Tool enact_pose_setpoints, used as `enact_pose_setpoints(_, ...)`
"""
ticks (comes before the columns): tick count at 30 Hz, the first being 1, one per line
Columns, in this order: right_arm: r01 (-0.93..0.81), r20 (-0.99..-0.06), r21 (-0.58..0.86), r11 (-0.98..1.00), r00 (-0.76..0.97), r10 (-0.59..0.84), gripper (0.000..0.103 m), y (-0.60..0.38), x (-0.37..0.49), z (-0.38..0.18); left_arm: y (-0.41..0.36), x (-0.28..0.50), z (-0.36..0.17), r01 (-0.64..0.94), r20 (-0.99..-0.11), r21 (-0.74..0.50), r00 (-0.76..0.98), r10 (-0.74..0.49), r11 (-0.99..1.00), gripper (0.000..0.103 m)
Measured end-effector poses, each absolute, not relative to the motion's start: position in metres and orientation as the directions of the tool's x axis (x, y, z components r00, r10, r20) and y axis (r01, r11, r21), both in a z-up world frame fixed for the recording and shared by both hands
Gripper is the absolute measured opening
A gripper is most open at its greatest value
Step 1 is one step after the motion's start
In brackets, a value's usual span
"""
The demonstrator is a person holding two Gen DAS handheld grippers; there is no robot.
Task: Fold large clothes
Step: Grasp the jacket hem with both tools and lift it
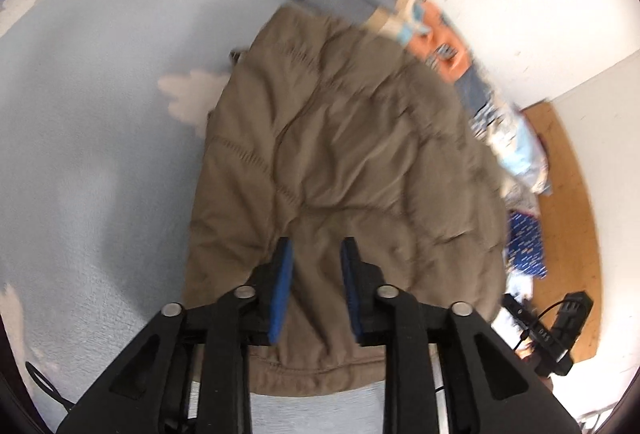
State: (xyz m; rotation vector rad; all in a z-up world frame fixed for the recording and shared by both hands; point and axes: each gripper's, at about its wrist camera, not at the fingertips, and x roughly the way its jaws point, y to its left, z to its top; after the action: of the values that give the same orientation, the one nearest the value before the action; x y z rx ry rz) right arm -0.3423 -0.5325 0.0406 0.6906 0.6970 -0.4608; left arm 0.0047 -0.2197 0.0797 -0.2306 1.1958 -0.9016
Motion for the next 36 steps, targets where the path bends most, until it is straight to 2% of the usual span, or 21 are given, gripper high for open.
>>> enact_pose_setpoints(3,0.562,-0.651,0.414,0.716,0.733,-0.198,0.015,-0.525,-0.348,0.064,-0.217,0.004,0.092,0.494,-0.665,-0.609,0.109,-0.739,0.621,0.029)
enact_pose_setpoints(6,0.532,-0.619,0.400,0.746,0.757,-0.207,0.015,-0.517,-0.342,0.073,-0.223,0.003,0.089,0.490,-0.680,-0.605,0.094,-0.728,0.628,0.030)
enact_pose_setpoints(11,0.483,-0.647,0.374,0.791,0.747,-0.150,0.015,-0.496,-0.319,0.063,-0.243,-0.002,0.067,0.492,-0.750,-0.546,0.073,-0.657,0.678,0.030)
enact_pose_setpoints(18,0.498,-0.712,0.350,0.794,0.691,-0.120,0.015,-0.491,-0.301,0.038,-0.252,-0.008,0.070,0.515,-0.769,-0.491,0.121,-0.627,0.702,0.031)
enact_pose_setpoints(23,0.489,-0.692,0.348,0.800,0.710,-0.133,0.015,-0.488,-0.305,0.054,-0.261,-0.033,0.103,0.594,-0.741,-0.434,0.192,-0.643,0.678,0.032)
enact_pose_setpoints(27,0.458,-0.650,0.318,0.830,0.743,-0.162,0.015,-0.471,-0.308,0.075,-0.281,-0.068,0.121,0.687,-0.732,-0.336,0.241,-0.637,0.645,0.039)
enact_pose_setpoints(31,0.439,-0.653,0.273,0.856,0.738,-0.170,0.016,-0.458,-0.302,0.078,-0.301,-0.087,0.111,0.716,-0.744,-0.320,0.215,-0.632,0.620,0.039)
enact_pose_setpoints(36,0.436,-0.691,0.269,0.859,0.708,-0.143,0.016,-0.455,-0.287,0.059,-0.321,-0.101,0.092,0.735,-0.791,-0.201,0.268,-0.549,0.648,0.040)
